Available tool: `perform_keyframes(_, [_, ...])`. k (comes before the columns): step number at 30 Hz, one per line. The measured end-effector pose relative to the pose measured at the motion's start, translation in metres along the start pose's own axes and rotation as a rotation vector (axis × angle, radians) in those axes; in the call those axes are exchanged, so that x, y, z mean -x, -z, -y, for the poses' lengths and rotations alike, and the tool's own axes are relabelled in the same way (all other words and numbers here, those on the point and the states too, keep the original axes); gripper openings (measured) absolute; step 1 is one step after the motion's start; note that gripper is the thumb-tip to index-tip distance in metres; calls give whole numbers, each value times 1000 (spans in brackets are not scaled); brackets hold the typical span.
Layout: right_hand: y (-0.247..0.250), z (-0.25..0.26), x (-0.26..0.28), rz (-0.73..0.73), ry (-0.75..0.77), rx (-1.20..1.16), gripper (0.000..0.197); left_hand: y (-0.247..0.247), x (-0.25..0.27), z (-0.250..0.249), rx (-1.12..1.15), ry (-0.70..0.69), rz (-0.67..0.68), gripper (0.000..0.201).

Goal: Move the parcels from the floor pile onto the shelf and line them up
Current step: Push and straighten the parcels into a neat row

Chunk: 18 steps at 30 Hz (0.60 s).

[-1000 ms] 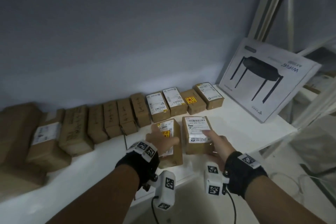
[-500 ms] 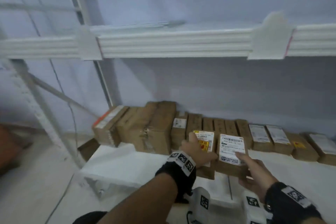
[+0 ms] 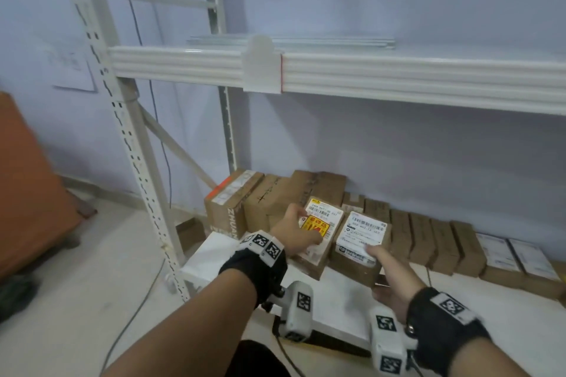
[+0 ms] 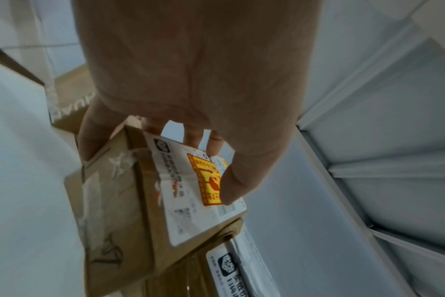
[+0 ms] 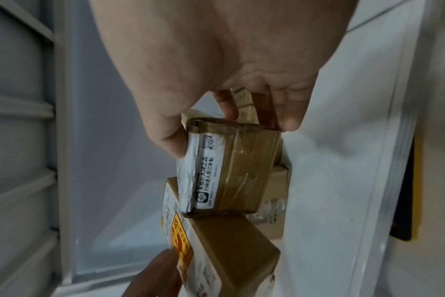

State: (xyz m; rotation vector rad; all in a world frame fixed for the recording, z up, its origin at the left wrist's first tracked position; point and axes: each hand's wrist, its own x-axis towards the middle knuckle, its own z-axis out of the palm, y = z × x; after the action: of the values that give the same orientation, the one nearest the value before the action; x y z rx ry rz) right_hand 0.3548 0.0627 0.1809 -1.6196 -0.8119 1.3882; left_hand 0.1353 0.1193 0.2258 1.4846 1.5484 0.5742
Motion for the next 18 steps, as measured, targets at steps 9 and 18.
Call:
perform_keyframes(9, [-145,-32,-51,155,-139,115,64,87,-28,131,-76,281,-113,62])
perform_keyframes(18, [-246,-37,-117,247,-101,345,23,144,-98,212,-154,328,-183,74])
